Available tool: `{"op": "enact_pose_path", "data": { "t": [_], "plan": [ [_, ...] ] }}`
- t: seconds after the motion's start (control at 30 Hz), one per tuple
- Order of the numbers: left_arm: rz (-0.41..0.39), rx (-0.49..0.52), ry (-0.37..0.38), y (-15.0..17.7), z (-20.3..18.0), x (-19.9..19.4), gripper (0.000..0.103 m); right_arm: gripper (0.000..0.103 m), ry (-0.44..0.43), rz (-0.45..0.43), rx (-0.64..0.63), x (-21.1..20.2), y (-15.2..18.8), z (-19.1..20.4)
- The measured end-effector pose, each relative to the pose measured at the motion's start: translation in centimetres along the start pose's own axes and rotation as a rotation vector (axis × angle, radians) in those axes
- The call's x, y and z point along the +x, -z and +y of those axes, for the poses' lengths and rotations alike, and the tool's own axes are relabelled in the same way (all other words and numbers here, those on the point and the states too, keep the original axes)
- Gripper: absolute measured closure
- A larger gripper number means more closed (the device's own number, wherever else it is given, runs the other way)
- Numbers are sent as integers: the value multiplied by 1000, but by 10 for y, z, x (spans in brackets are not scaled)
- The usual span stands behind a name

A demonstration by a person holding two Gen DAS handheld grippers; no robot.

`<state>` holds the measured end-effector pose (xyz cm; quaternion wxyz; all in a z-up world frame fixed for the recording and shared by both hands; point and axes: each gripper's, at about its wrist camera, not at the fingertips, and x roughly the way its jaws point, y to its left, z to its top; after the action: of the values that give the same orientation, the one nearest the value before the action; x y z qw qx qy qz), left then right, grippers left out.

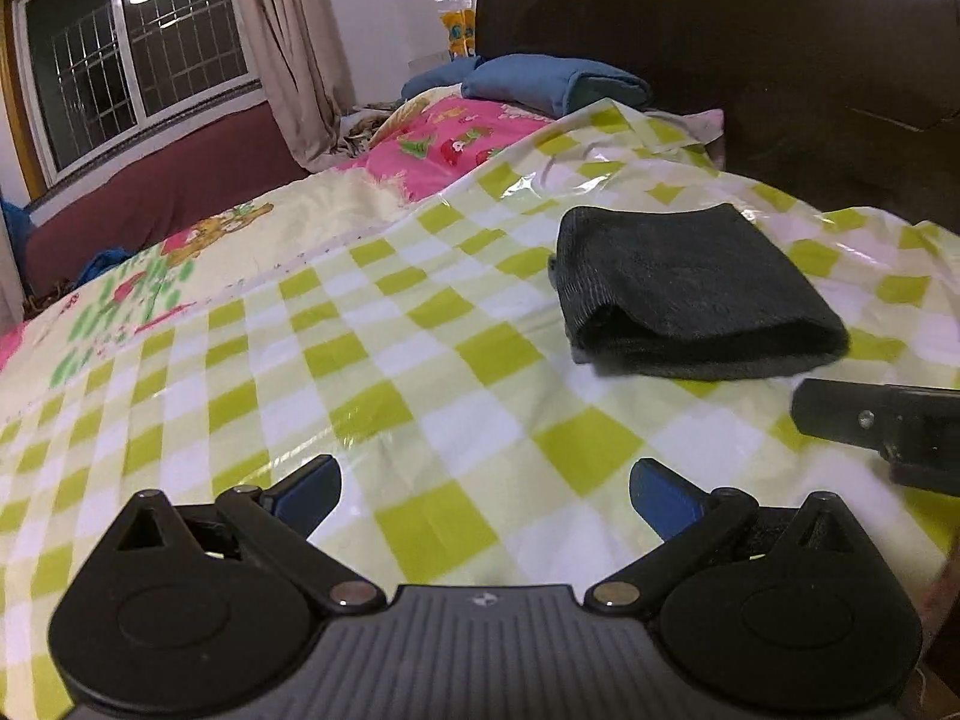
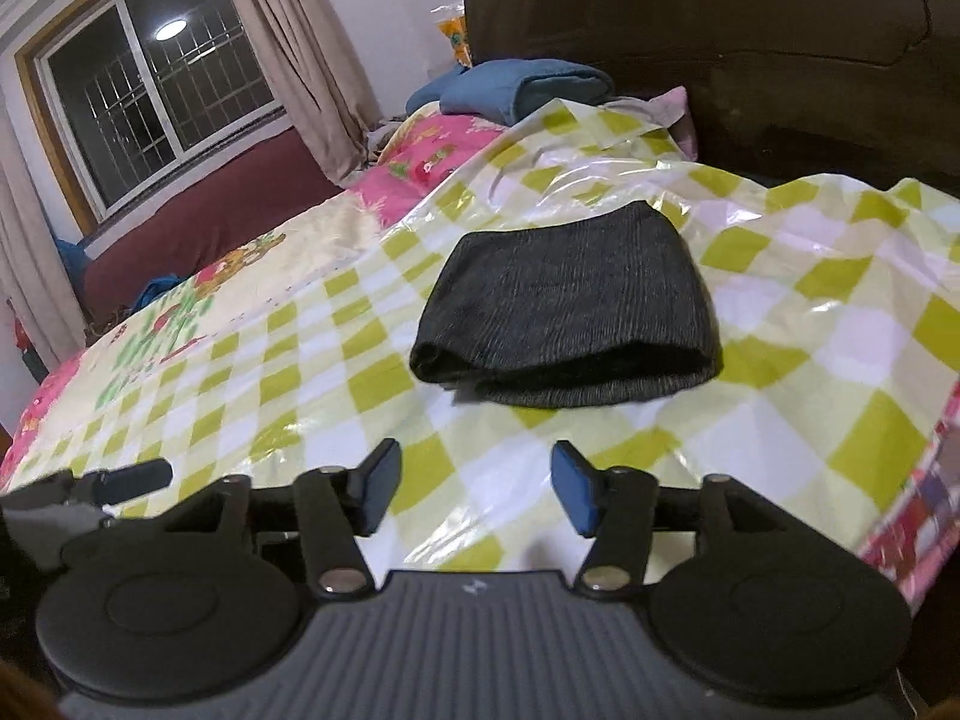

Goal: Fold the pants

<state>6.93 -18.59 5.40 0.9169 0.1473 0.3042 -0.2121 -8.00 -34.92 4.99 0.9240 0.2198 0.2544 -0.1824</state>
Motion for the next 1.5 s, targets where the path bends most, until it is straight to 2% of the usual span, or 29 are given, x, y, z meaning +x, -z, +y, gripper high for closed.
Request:
{"op": "enact_pose_path", "data": {
  "t": [0.07, 0.17, 0.4, 0.67, 0.8, 1.1, 1.5],
  "plan": [
    [4, -11, 8, 6, 3, -6, 0, 41, 6, 0, -23, -7, 7, 7],
    [8, -25, 20, 14, 5, -14, 0, 35, 31, 2, -43, -15, 20, 14],
    [62, -35, 53, 31, 6, -15, 0, 34, 54, 27, -26, -21, 37, 15],
    [66, 4, 98, 46, -5, -19, 0, 33, 91, 43, -61, -21, 48, 23],
    [82, -15, 75, 51, 0, -14, 0, 32, 106, 33, -69, -22, 47, 23],
    [105, -64, 38, 59, 15, -8, 0, 31, 157, 69, -83, -15, 49, 23],
    [101, -87, 49, 60, 19, -9, 0, 30, 200, 120, -137, -5, 52, 30]
  ]
}}
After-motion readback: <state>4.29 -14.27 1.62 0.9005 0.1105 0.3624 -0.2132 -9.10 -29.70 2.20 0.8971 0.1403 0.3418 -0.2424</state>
